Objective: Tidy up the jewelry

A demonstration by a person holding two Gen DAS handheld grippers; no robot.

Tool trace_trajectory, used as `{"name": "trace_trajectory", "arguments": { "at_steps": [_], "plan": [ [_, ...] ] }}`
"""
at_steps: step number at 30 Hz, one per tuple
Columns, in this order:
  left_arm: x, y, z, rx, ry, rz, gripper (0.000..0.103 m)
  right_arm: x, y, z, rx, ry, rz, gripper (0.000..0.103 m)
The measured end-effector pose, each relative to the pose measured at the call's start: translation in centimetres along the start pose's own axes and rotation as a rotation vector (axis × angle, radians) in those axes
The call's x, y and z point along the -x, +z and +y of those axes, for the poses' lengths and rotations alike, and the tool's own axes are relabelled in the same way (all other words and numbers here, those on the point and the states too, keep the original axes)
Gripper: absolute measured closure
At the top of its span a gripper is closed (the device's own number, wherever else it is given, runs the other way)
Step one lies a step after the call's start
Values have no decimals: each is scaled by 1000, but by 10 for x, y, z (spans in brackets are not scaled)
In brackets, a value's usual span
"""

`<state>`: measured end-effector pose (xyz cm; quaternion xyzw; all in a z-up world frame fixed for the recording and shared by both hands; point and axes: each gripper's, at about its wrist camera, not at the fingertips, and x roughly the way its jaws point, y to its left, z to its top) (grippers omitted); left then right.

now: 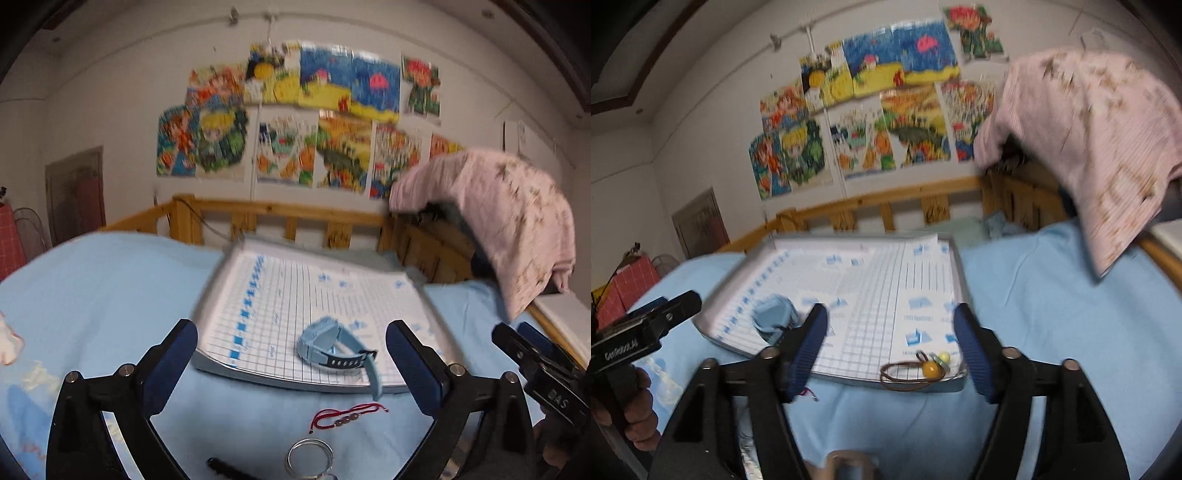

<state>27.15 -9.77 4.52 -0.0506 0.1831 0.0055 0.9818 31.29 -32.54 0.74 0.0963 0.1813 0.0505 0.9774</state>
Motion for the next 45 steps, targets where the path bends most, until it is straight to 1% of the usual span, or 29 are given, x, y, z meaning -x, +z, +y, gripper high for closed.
{"name": "trace_trajectory", "arguments": {
  "at_steps": [1, 2, 3, 4, 5, 7, 10, 13, 16, 18, 20, 22, 26, 30, 32, 35, 38, 42, 45],
  "plan": [
    [10, 2, 2, 11, -3, -17, 0, 10, 3, 2, 10, -1, -20, 20],
    [26, 4, 6, 31, -9, -38, 0, 25, 7, 6, 29, -1, -47, 16],
    [36, 5, 9, 45, -13, -52, 0, 39, 9, 9, 45, -2, -74, 9],
    [46, 5, 11, 57, -16, -66, 0, 54, 11, 14, 56, -2, -102, 6],
    [62, 5, 16, 70, -22, -89, 0, 66, 13, 17, 63, 1, -122, 6],
    [81, 5, 22, 81, -32, -110, 0, 89, 18, 26, 81, -7, -148, 2],
    [113, 1, 31, 85, -42, -142, 0, 125, 21, 40, 99, -15, -184, 2],
    [145, -8, 40, 75, -39, -175, 0, 155, 17, 52, 99, -3, -212, 2],
    [165, -18, 44, 53, -26, -195, 0, 186, 3, 59, 104, 19, -230, 2],
    [180, -30, 48, 44, -25, -209, 0, 199, -10, 62, 121, 11, -240, 2],
    [190, -42, 51, 38, -27, -205, 0, 214, -23, 63, 142, -10, -252, 2],
    [197, -53, 53, 30, -31, -188, 0, 227, -33, 62, 138, -27, -254, 2],
    [206, -77, 57, 12, -53, -149, 0, 250, -47, 55, 89, -41, -260, 2],
    [206, -101, 60, -33, -105, -89, 0, 266, -63, 47, 50, -81, -261, 2],
    [205, -109, 61, -54, -118, -62, 0, 270, -74, 43, 24, -98, -240, 2],
    [207, -116, 64, -57, -118, -48, 0, 268, -89, 38, -20, -101, -189, 2],
    [207, -118, 65, -50, -111, -41, 0, 263, -96, 37, -25, -100, -145, 2],
    [207, -118, 65, -54, -109, -40, 0, 259, -100, 40, 15, -120, -128, 2],
    [205, -118, 65, -55, -107, -32, 0, 260, -100, 39, 12, -123, -131, 2]
  ]
}}
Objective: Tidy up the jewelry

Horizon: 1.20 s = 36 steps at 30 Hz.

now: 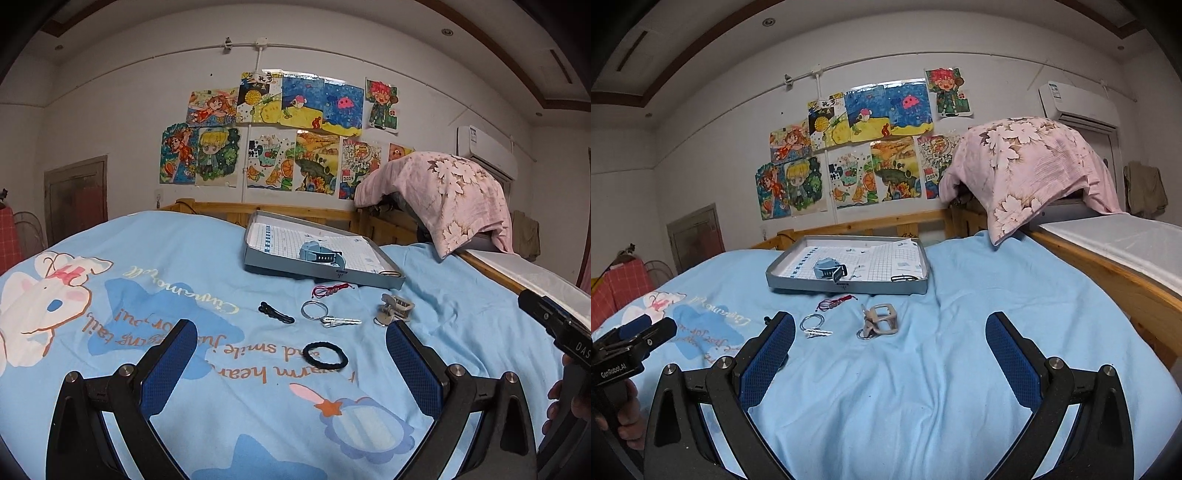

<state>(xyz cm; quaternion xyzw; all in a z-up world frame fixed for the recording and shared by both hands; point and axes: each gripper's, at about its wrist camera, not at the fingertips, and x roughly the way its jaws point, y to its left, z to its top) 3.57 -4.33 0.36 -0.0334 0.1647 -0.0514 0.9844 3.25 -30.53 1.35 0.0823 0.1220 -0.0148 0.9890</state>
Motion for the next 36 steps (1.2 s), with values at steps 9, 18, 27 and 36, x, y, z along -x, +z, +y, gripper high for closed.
{"name": "trace_trajectory", "arguments": {
  "at_steps": [9, 18, 27, 36],
  "plan": [
    [-39, -5, 6, -15, -58, 210, 0, 2, 2, 6, 0, 2, 12, 2],
    [-91, -6, 12, -31, -155, 407, 0, -34, 8, 1, 3, 73, 144, 2],
    [-125, -12, -7, -131, -214, 463, 0, -109, -8, -13, -13, 150, 317, 2],
    [-152, -23, -28, -264, -224, 505, 35, -159, -3, -14, 33, 140, 285, 2]
  ]
}}
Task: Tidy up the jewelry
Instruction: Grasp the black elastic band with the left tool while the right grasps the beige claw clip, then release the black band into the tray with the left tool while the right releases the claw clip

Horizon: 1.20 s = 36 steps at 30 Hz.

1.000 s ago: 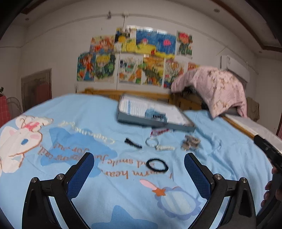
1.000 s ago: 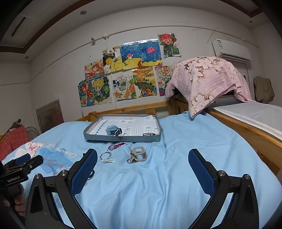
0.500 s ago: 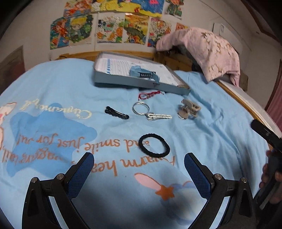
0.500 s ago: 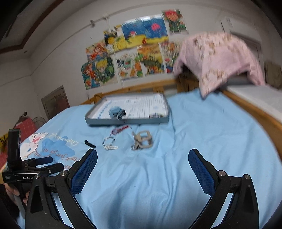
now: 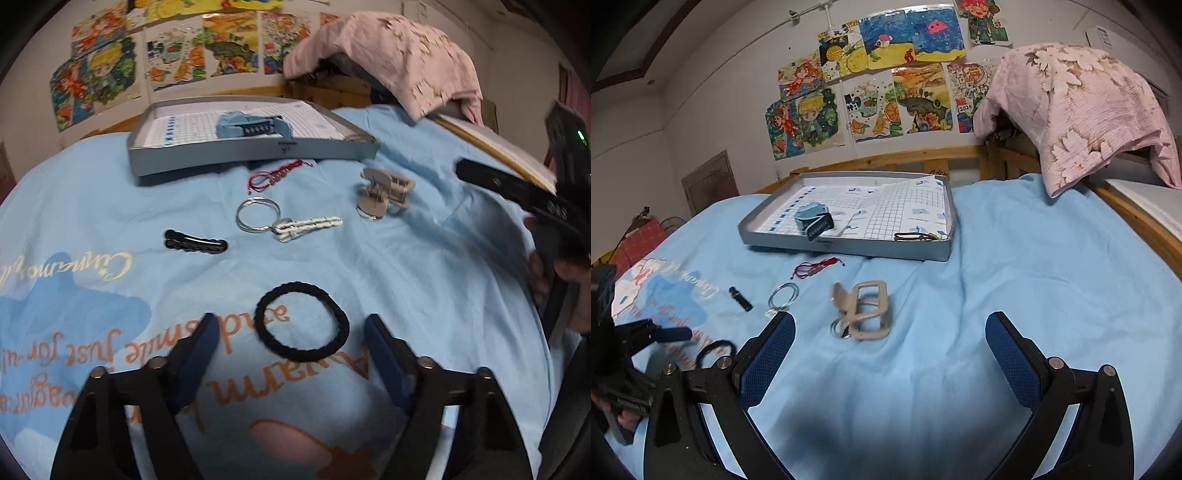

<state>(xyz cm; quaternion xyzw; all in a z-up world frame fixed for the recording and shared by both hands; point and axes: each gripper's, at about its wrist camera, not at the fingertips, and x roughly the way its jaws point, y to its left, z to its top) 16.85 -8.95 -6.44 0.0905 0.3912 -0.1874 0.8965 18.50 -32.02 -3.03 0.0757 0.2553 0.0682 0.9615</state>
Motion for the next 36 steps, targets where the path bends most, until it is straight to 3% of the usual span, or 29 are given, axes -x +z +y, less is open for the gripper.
{"name": "trace_trajectory", "arguments": {
  "at_steps": [1, 6, 8, 10, 17, 19, 21, 36],
  "plan": [
    [-3, -1, -1, -7, -1, 9, 43, -6, 2, 0, 2, 7, 3, 2],
    [-17, -3, -3, -39, -7, 50, 63, -40, 9, 8, 20, 38, 59, 4],
    [-19, -2, -3, -46, -12, 45, 67, -55, 11, 12, 30, 52, 81, 13],
    [-21, -1, -2, -41, -20, 35, 73, -68, 11, 15, 29, 72, 110, 30],
    [-33, -1, 5, 9, -31, -25, 83, -103, -1, 21, -9, 135, 195, 38],
    [-36, -3, 6, 21, -33, -33, 87, -105, -2, 24, -21, 144, 194, 55],
    [-36, -5, 9, 35, -40, -45, 89, -109, -5, 29, -8, 139, 207, 61],
    [-8, -4, 13, 50, 0, -175, 94, -91, -17, 47, 66, 131, 146, 61]
  ]
}}
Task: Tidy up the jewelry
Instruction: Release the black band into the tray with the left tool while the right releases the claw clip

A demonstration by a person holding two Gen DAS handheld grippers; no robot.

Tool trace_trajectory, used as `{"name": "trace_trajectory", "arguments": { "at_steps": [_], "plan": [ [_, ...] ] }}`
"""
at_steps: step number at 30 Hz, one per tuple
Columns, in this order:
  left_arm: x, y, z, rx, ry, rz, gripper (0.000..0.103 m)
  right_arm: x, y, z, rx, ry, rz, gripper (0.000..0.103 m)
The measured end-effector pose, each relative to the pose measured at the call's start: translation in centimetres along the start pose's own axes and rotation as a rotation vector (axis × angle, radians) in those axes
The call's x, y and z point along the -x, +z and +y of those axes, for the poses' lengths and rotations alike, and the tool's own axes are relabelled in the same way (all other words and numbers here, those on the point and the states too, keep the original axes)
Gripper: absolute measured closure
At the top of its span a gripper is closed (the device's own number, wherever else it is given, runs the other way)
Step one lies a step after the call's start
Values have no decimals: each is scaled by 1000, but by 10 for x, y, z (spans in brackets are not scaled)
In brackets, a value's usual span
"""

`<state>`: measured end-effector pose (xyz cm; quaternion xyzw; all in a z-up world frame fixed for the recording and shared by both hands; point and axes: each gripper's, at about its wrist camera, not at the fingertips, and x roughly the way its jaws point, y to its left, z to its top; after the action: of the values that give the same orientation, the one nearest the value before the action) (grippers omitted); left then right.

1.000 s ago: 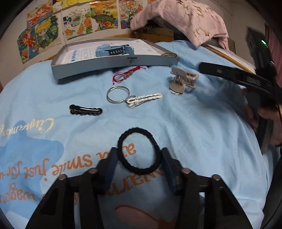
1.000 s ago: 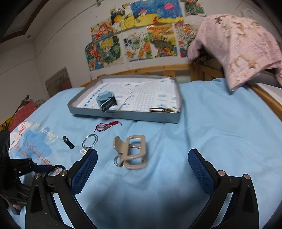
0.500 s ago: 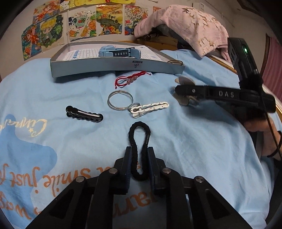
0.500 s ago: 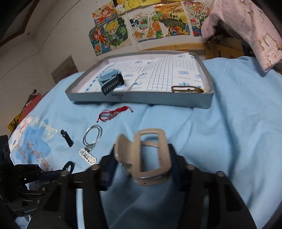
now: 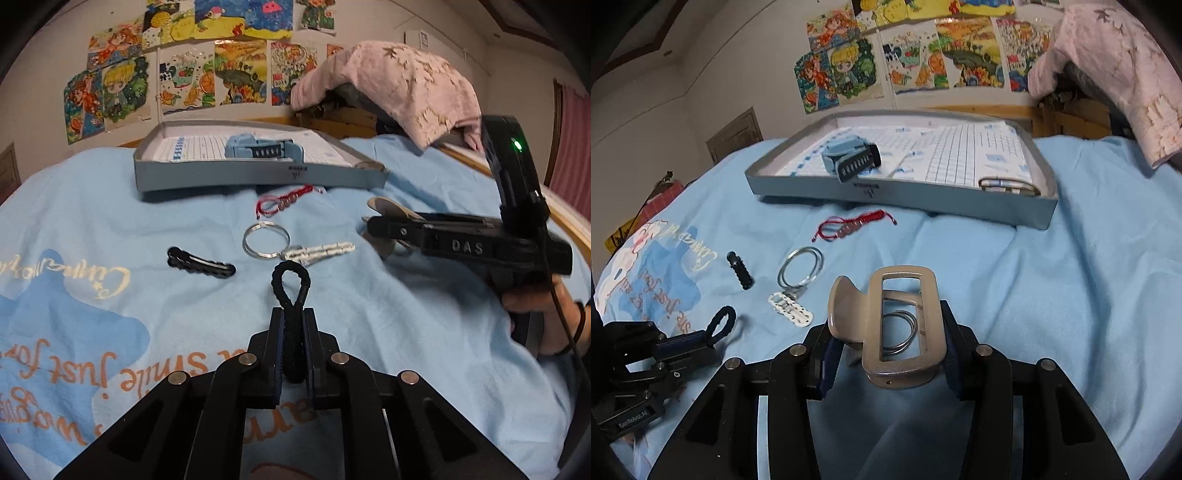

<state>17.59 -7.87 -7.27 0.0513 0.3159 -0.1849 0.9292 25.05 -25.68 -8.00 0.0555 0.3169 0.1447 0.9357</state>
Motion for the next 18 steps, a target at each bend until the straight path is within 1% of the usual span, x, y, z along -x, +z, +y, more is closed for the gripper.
{"name": "trace_trajectory", "arguments": {
  "at_steps": [1, 4, 5, 7, 8, 11, 12, 13, 15, 18],
  "plan": [
    [2, 2, 1, 9, -4, -7, 94, 4, 0, 1, 2, -1, -11, 61],
    [14, 17, 7, 54, -9, -62, 95, 19, 3, 6, 12, -3, -53, 61],
    [17, 22, 8, 59, -5, -76, 97, 22, 5, 7, 14, -3, -61, 61],
    [17, 32, 10, 65, 2, -80, 97, 28, 11, 8, 13, -5, -83, 61],
    [15, 43, 11, 65, 18, -74, 97, 30, 15, 8, 5, -4, -97, 61],
    [8, 70, 17, 76, 50, -62, 97, 29, 38, 4, -22, -2, -136, 61],
    [4, 87, 20, 75, 64, -69, 97, 29, 49, 2, -36, 1, -159, 61],
    [4, 94, 22, 75, 72, -77, 97, 29, 57, 0, -52, 4, -180, 61],
    [-5, 122, 29, 85, 92, -98, 97, 26, 78, -5, -81, 10, -226, 61],
    [-27, 146, 37, 104, 125, -100, 97, 15, 99, -11, -77, -19, -270, 61]
  ]
}}
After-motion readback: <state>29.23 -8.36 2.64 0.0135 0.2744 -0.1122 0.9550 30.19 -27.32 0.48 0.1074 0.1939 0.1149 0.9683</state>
